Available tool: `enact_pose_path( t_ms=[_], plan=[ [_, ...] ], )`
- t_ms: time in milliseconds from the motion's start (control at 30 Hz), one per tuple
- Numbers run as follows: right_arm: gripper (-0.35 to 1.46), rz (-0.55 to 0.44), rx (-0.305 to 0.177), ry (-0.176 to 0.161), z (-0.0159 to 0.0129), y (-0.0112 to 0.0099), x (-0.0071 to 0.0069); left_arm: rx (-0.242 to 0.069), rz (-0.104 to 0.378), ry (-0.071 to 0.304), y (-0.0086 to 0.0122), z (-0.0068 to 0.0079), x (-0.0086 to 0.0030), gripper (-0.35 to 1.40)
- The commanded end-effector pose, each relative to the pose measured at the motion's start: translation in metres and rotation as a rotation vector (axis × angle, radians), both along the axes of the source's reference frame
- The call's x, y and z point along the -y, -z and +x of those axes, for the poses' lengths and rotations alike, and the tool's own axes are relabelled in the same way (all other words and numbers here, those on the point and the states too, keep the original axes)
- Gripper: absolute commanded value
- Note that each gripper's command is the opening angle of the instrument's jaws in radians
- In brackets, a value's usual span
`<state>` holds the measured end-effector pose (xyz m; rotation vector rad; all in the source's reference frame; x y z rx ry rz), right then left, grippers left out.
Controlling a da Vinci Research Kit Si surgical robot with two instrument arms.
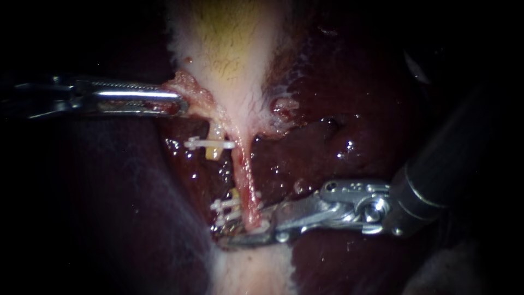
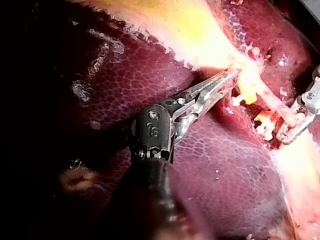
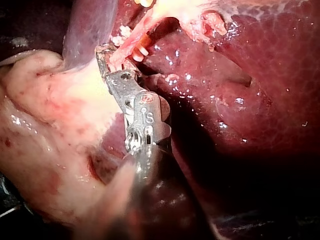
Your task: Clipping first clip right tube
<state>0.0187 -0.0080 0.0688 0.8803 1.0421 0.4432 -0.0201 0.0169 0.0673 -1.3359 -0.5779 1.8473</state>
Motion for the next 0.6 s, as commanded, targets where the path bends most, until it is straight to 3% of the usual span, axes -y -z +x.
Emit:
enact_pose_path(
  t_ms=[33, 133, 600],
  plan=[
    [-0.35, 0.036, 0.016, -0.01, 0.0, 0.0001, 0.0, 0.0, 0.0, 0.0, 0.0, 0.0, 0.0, -0.35],
    [-0.35, 0.073, 0.026, -0.005, 0.0, 0.0001, -0.0002, 0.0, 0.0, 0.0, 0.0, 0.0, 0.0, -0.35],
    [-0.35, 0.076, 0.023, 0.004, -0.0005, -0.0004, -0.0005, 0.0, 0.0, 0.0, -0.0001, 0.0, 0.0, -0.35]
  ],
)
